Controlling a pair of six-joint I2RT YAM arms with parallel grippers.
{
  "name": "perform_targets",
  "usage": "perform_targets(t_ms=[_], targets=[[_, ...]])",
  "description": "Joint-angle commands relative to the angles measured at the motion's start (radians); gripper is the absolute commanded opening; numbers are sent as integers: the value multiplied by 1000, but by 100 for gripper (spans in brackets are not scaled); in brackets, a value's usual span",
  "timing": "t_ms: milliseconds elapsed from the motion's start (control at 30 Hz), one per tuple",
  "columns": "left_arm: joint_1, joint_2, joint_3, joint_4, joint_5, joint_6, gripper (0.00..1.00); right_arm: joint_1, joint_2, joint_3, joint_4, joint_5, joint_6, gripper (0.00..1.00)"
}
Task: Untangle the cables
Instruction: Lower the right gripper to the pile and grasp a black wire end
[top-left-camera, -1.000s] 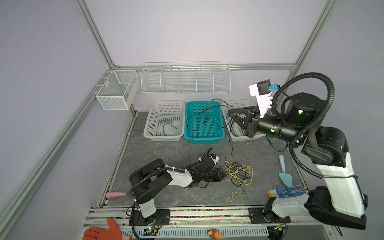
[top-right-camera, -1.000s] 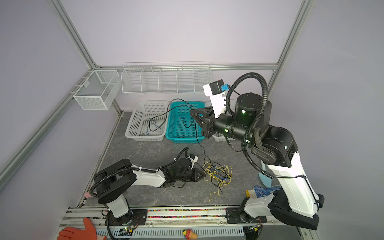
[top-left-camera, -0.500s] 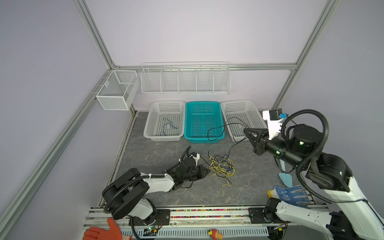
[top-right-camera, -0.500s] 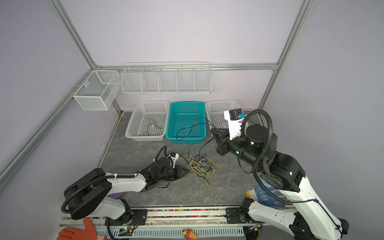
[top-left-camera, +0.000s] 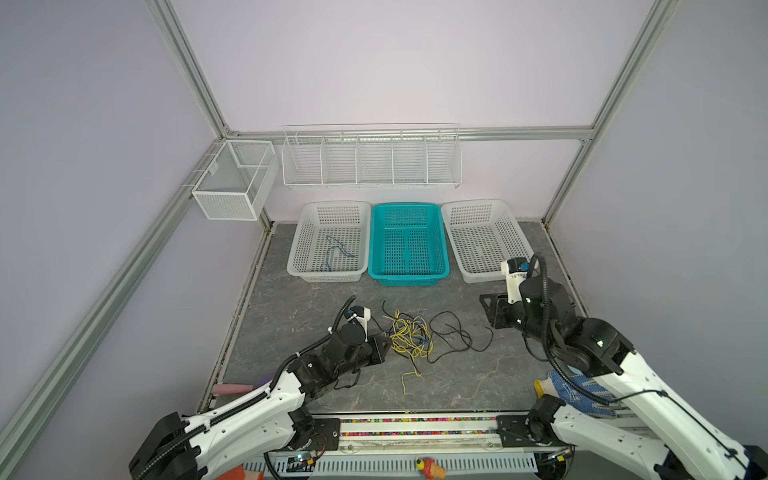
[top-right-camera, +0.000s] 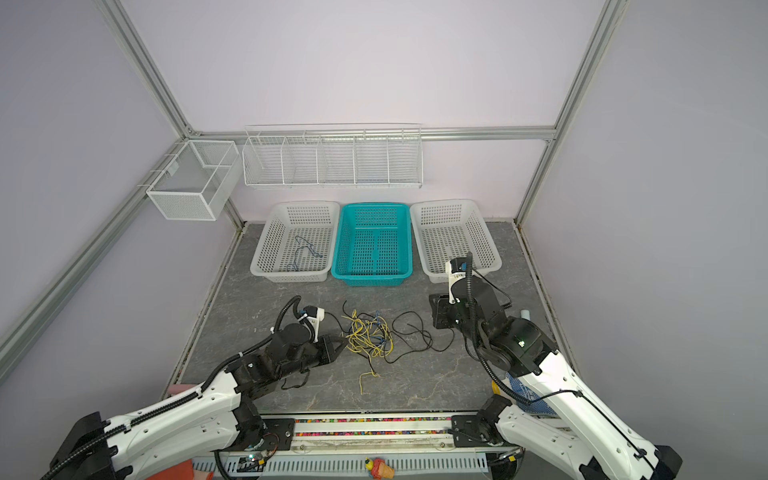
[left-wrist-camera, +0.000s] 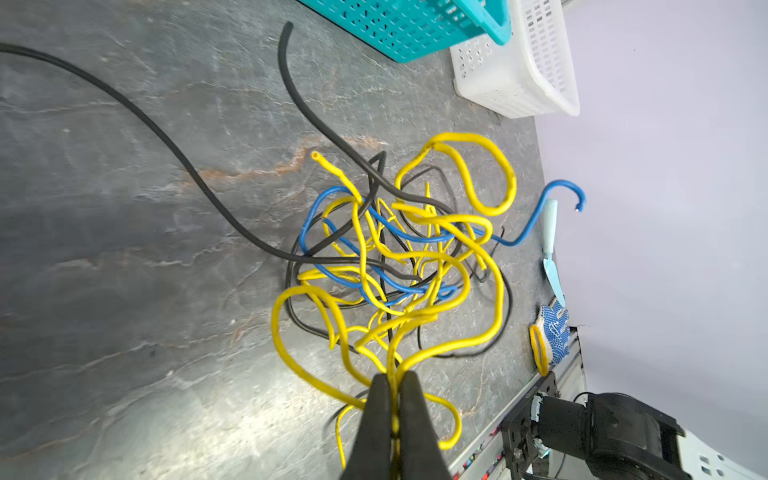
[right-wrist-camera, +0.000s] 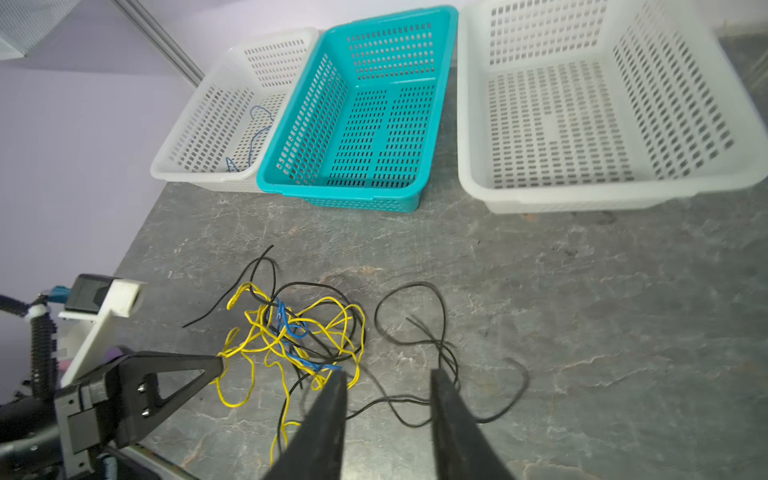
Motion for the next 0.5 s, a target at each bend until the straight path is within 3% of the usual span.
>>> perform_targets(t_ms=[0,167,333,467], targets=[[3,-44,-8,-83,-54,15,0,-5,-7,-35,18,-62,29,55],[3,-31,3,-81,-48,18,0,35,52,-158,186,-324,90,66],[3,-40,22,-103,-60,28,0,196,161,-262,304,-282,66,68],[3,-52,26,-115,-68,32,0,223,242,-334,469,-294,114,66]])
